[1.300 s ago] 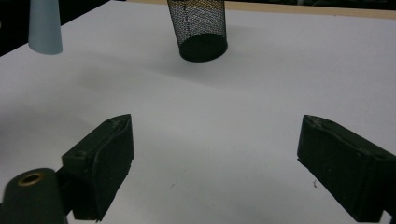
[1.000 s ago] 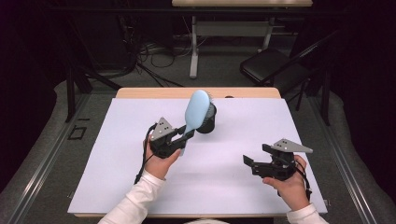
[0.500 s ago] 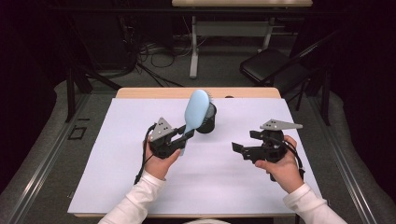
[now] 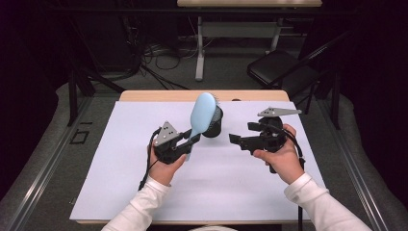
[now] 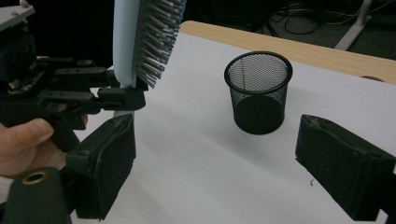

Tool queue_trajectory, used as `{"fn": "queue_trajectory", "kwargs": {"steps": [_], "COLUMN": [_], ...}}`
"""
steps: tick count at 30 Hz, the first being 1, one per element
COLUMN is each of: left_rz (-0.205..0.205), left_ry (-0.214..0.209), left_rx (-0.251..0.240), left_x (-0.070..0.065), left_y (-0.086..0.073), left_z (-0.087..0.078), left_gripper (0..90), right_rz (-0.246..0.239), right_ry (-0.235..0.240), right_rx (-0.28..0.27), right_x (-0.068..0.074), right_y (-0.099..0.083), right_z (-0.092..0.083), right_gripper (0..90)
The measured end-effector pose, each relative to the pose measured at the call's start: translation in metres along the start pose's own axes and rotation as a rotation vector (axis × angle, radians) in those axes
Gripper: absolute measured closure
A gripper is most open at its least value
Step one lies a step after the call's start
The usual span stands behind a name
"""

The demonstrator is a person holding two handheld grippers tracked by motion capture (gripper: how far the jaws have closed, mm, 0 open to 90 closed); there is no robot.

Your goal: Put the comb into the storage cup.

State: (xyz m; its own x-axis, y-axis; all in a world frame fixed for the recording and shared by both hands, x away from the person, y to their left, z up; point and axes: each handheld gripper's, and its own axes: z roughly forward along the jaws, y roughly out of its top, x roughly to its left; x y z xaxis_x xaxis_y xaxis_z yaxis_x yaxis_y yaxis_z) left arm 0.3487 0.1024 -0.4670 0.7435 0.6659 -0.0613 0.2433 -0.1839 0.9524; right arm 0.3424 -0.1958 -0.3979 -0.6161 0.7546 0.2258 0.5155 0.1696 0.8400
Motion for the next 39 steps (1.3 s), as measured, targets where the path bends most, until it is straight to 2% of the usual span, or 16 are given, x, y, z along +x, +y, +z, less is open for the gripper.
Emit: {"fn": "queue_trajectory", "kwargs": {"steps": [9, 10, 14, 29, 39], "left_rz": [0.007, 0.008, 0.012, 0.033, 0.041], "left_ry": [-0.013, -0.012, -0.019, -0.046, -0.061], "left_rx": [0.021, 0.022, 0.031, 0.060, 0.073], "left_x": [-0.004, -0.004, -0.007, -0.017, -0.022], "left_y": [-0.003, -0.003, -0.004, -0.009, -0.012], "left_z": [0.005, 0.005, 0.008, 0.016, 0.020], "left_gripper": [70.1, 70.2, 70.2, 70.2, 70.1], "right_rz": [0.014, 0.032, 0.047, 0.073, 0.114], "right_ry": [0.013, 0.024, 0.038, 0.057, 0.080], "right_rx": [0.008, 0.013, 0.011, 0.012, 0.008], "right_x": [0.000, -0.001, -0.001, 0.000, -0.003], "right_y": [0.009, 0.010, 0.012, 0.017, 0.019], "right_z": [0.010, 0.013, 0.016, 0.022, 0.025], "right_gripper": [12.0, 12.0, 12.1, 12.1, 12.4]}}
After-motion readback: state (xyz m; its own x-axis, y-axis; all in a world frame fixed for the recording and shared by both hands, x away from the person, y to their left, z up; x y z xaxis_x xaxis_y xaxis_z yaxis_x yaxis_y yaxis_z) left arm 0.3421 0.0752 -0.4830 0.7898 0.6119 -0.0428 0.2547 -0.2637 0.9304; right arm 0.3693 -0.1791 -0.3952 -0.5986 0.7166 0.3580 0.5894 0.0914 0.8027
